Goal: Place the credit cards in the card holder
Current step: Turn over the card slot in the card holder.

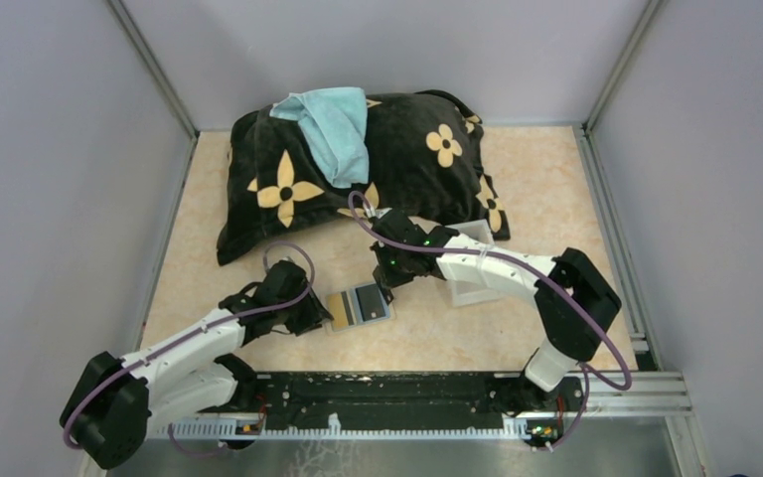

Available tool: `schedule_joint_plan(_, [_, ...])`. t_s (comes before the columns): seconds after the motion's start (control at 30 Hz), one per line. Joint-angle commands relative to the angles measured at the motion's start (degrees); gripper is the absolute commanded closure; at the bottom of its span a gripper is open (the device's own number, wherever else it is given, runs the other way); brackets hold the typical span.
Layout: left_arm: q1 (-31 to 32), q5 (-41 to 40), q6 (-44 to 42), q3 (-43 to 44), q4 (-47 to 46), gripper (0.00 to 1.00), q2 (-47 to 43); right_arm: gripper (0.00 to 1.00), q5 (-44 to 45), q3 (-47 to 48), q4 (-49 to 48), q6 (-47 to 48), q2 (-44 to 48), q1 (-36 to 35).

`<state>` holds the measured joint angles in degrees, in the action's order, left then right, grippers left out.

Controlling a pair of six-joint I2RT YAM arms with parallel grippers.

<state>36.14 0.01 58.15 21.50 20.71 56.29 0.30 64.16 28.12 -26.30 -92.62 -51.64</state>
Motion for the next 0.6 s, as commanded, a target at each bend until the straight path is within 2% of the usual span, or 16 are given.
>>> schedule_joint_plan(0.0, [-0.3,-0.5,-1.1,-0.5,-0.1,0.56,0.9,1.0,-0.2,-1.0,-4.2,-1.6,-1.2,-0.4])
schedule_joint_plan(0.57, [-0.3,-0.6,-1.2,0.2,0.4,0.56,2.3,1.0,-0.5,-7.3,-9.5,-4.5,-0.8,0.8])
